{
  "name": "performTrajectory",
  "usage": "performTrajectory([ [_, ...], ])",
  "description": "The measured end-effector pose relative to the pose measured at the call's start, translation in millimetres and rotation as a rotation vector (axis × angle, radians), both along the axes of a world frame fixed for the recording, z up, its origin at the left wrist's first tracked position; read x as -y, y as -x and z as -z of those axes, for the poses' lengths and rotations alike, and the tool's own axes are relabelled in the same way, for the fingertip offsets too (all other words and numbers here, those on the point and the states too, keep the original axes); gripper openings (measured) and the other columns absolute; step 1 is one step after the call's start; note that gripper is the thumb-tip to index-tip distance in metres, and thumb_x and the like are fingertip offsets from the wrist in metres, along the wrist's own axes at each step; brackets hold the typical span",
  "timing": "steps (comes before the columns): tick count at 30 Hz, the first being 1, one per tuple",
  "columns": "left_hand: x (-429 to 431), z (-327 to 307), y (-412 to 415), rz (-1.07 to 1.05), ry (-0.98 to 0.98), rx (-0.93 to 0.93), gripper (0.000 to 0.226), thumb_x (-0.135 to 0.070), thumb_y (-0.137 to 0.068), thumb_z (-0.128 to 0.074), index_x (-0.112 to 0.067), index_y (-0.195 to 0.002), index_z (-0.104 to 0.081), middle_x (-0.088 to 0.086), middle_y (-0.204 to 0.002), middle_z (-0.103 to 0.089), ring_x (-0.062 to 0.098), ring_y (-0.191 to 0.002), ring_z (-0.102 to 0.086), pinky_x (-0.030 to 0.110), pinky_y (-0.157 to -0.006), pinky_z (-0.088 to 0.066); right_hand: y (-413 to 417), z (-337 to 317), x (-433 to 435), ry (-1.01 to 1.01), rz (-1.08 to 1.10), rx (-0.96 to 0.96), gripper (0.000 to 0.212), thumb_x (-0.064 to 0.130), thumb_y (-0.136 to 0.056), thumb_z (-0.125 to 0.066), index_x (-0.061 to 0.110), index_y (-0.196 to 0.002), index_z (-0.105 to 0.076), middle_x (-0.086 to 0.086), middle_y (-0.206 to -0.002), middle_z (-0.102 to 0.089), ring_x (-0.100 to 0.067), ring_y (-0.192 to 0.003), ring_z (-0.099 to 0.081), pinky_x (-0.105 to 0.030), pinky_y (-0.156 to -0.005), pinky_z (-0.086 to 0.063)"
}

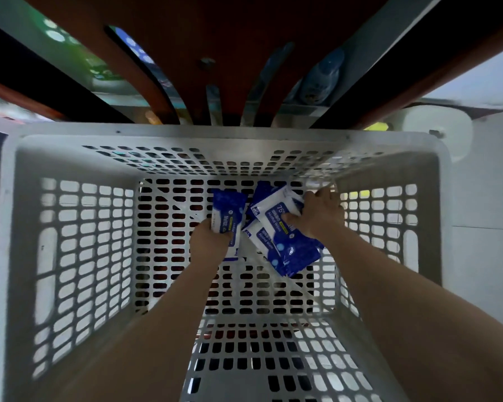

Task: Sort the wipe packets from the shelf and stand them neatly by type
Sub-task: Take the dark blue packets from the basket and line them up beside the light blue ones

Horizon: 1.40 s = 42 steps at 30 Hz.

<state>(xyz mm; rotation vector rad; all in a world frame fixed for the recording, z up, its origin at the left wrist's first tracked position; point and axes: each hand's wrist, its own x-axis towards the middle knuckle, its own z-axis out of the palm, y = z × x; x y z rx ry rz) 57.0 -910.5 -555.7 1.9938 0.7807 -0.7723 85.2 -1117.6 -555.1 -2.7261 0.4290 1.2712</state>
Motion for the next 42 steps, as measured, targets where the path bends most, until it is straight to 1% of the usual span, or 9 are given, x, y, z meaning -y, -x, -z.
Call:
performTrajectory([
  [5,-10.1,-11.8,13.3,0.01,0.005,0.003,0.016,-0.006,-0.085,-0.067,-0.005,-0.1,-0.061,0.004,-0.086,-0.059,0.022,-0.082,-0.056,0.029,-0.072,-0.043,18.1,-11.2,-16.9,0.026,-0.054,0.212,0.057,0.058,-0.087,-0.055,0.014,-0.123,-0.048,-0.008,-0.123,-0.056,-0.027,-0.115,-0.052,-0.038,-0.094,-0.036],
  [8,-16.7,-29.4,22.3,-0.012,0.027,0.02,0.012,-0.005,-0.085,-0.065,-0.012,-0.089,-0.057,-0.003,-0.076,-0.056,0.021,-0.079,-0.055,0.026,-0.066,-0.042,26.7,-25.6,-28.5,-0.103,-0.05,0.223,0.042,0.047,-0.091,-0.053,0.014,-0.118,-0.052,-0.007,-0.118,-0.057,-0.026,-0.108,-0.055,-0.037,-0.09,-0.038],
  [11,-23.5,-56.6,29.9,-0.072,0.038,0.051,0.024,-0.007,-0.084,-0.065,-0.025,-0.075,-0.051,-0.004,-0.074,-0.057,0.018,-0.072,-0.054,0.028,-0.065,-0.047,34.9,-51.1,-45.6,-0.281,0.004,0.281,0.03,0.038,-0.094,-0.053,0.014,-0.111,-0.049,-0.006,-0.106,-0.058,-0.027,-0.098,-0.058,-0.032,-0.072,-0.039],
  [15,-37.1,-106.8,41.2,-0.245,0.117,0.118,0.018,-0.005,-0.085,-0.063,-0.022,-0.086,-0.056,0.0,-0.081,-0.062,0.018,-0.077,-0.058,0.028,-0.066,-0.046,41.5,-98.5,-74.4,-0.38,-0.095,0.411,0.023,0.033,-0.096,-0.05,0.013,-0.106,-0.045,-0.007,-0.087,-0.058,-0.03,-0.09,-0.061,-0.036,-0.072,-0.044],
  [19,-59.8,-165.7,56.9,-0.29,0.1,0.223,0.018,-0.003,-0.085,-0.062,-0.015,-0.097,-0.057,0.005,-0.087,-0.064,0.022,-0.079,-0.06,0.026,-0.062,-0.045,48.1,-156.0,-109.2,-0.589,-0.061,0.496,0.035,0.033,-0.096,-0.053,0.013,-0.122,-0.041,-0.004,-0.094,-0.064,-0.028,-0.084,-0.063,-0.036,-0.068,-0.048],
  [24,-103.5,-243.4,81.7,-0.42,-0.032,0.365,0.033,-0.009,-0.08,-0.073,-0.016,-0.107,-0.055,-0.002,-0.09,-0.061,0.006,-0.068,-0.054,0.018,-0.052,-0.037,57.8,-228.1,-160.7,-0.812,-0.054,0.647,0.03,0.03,-0.087,-0.068,0.019,-0.095,-0.042,0.013,-0.068,-0.048,-0.004,-0.055,-0.046,-0.026,-0.05,-0.033],
  [29,-165.0,-315.3,116.8,-0.562,-0.105,0.484,0.033,-0.015,-0.076,-0.078,-0.014,-0.101,-0.056,0.001,-0.092,-0.064,0.015,-0.073,-0.061,0.024,-0.054,-0.045,71.7,-295.7,-230.0,-0.973,-0.133,0.707,0.029,0.031,-0.082,-0.073,0.018,-0.098,-0.052,0.008,-0.083,-0.063,-0.013,-0.071,-0.059,-0.029,-0.06,-0.044],
  [35,-260.3,-382.0,180.0,-0.609,-0.242,0.602,0.012,-0.022,-0.082,-0.07,-0.016,-0.087,-0.062,-0.003,-0.074,-0.063,0.007,-0.058,-0.053,0.025,-0.049,-0.036,105.9,-360.6,-330.9,-1.116,-0.275,0.737,0.036,0.025,-0.078,-0.075,0.016,-0.109,-0.059,0.009,-0.091,-0.065,-0.016,-0.082,-0.06,-0.028,-0.066,-0.043],
  [42,-385.5,-441.0,260.0,-0.596,-0.42,0.667,0.016,-0.029,-0.092,-0.059,-0.013,-0.09,-0.063,0.007,-0.081,-0.068,0.02,-0.07,-0.059,0.031,-0.059,-0.038,158.4,-410.1,-464.9,-1.25,-0.451,0.776,0.033,0.025,-0.073,-0.078,0.023,-0.102,-0.062,0.005,-0.099,-0.07,-0.021,-0.09,-0.064,-0.039,-0.076,-0.051],
])
